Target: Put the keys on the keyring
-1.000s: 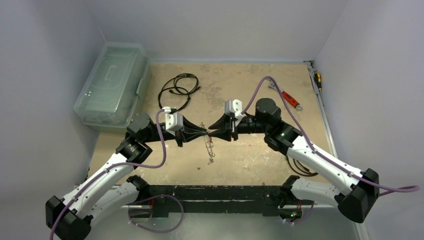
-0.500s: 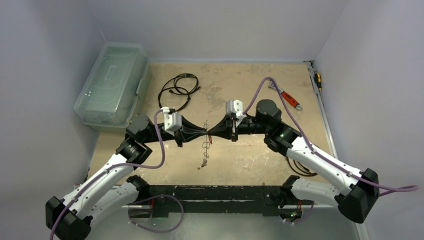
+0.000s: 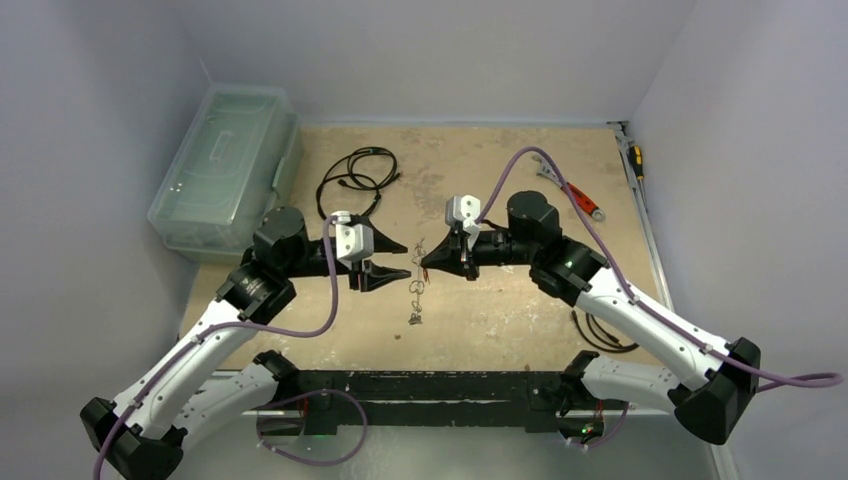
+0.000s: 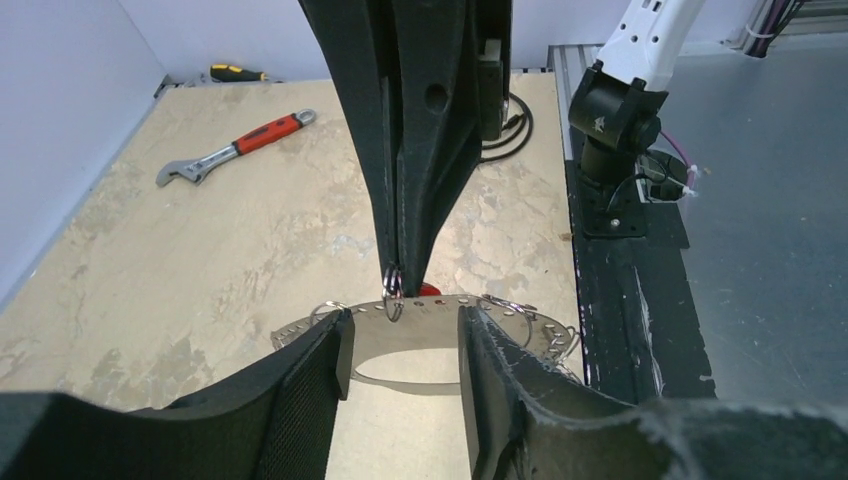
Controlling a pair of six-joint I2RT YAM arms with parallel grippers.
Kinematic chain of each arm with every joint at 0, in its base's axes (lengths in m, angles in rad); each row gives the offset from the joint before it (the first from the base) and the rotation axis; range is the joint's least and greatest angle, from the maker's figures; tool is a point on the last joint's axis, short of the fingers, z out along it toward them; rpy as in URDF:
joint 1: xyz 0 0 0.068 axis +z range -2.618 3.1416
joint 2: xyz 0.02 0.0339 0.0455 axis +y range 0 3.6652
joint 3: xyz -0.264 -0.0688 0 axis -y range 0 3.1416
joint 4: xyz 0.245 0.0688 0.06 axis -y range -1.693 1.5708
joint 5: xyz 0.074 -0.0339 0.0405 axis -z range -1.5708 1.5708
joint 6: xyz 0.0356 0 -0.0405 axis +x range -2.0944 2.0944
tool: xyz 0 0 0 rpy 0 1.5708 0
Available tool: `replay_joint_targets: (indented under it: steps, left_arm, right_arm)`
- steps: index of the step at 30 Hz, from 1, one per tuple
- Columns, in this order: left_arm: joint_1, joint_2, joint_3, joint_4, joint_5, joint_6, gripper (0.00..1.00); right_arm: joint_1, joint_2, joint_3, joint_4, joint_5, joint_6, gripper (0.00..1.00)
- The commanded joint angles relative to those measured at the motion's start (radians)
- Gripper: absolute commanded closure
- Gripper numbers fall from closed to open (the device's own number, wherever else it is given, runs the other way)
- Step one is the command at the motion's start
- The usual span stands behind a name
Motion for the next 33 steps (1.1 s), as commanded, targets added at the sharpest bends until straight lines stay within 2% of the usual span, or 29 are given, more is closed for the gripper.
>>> replay_joint_targets:
  steps: [1,8,12,20,29,33]
  left_arm:
    - [-0.005,0.032,0.072,-0.110,0.014,0.066,0.57]
    - [-0.005,0.074,0.080,-0.059,0.038,0.038,0.59]
    - [-0.005,0.096,0.093,-0.050,0.042,0.036,0.69]
    - [-0.006,0.133,0.093,-0.039,0.075,0.028,0.69]
    - [-0.013,0.175,0.080,-0.002,0.103,0.018,0.78]
    - [-0.014,0.185,0.076,0.013,0.111,0.018,0.79]
  right_arm:
    - [-0.001,0.007,0.106,-0.100,0.041,-0.061,1.00]
    - [0.001,0.034,0.158,-0.177,0.019,-0.087,1.00]
    - [0.004,0.043,0.170,-0.198,0.017,-0.095,1.00]
    - [0.015,0.068,0.184,-0.219,0.011,-0.104,1.00]
    - [0.017,0.074,0.175,-0.215,0.009,-0.105,1.00]
    - [0.017,0.073,0.169,-0.219,0.011,-0.104,1.00]
